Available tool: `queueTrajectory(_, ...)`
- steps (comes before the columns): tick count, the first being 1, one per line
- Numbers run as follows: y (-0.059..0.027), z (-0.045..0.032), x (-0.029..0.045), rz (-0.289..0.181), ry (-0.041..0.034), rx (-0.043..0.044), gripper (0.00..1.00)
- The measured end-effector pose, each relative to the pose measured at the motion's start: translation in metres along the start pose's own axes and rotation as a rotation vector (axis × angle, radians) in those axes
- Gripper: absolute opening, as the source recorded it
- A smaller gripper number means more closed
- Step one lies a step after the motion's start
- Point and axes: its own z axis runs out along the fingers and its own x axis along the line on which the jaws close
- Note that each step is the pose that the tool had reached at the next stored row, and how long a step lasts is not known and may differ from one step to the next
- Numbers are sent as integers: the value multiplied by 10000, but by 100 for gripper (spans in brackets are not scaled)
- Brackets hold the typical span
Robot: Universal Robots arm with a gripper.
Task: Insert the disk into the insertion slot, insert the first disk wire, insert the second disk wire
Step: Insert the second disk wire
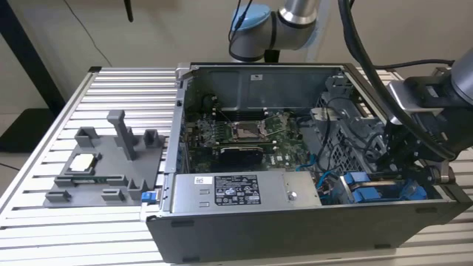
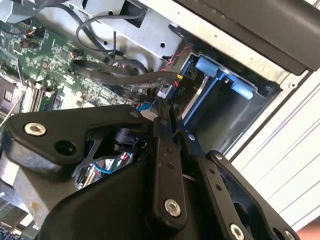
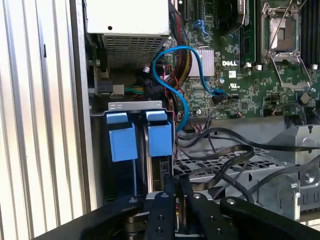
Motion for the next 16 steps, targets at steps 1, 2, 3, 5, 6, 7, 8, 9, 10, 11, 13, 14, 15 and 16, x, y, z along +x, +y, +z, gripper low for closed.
queueTrajectory(1,0,1,1,8,7,-35,16)
queueTrajectory(2,-1,1,1,19,23,-90,16)
queueTrajectory(3,-1,0,3,33,38,-147,16)
queueTrajectory(5,-10,0,6,50,49,-225,16)
queueTrajectory(6,-18,0,7,54,49,-241,16)
queueTrajectory(7,-27,-1,9,56,50,-247,16)
queueTrajectory(8,-36,-1,9,56,50,-250,16)
queueTrajectory(9,-44,-2,10,56,51,-253,16)
queueTrajectory(10,-51,-2,12,57,51,-256,16)
queueTrajectory(11,-55,-2,16,58,51,-260,16)
queueTrajectory(13,-60,-4,25,61,51,-267,16)
queueTrajectory(14,-61,-3,28,62,51,-268,16)
queueTrajectory(15,-62,-2,29,62,51,-269,16)
queueTrajectory(16,-63,0,29,60,52,-270,16)
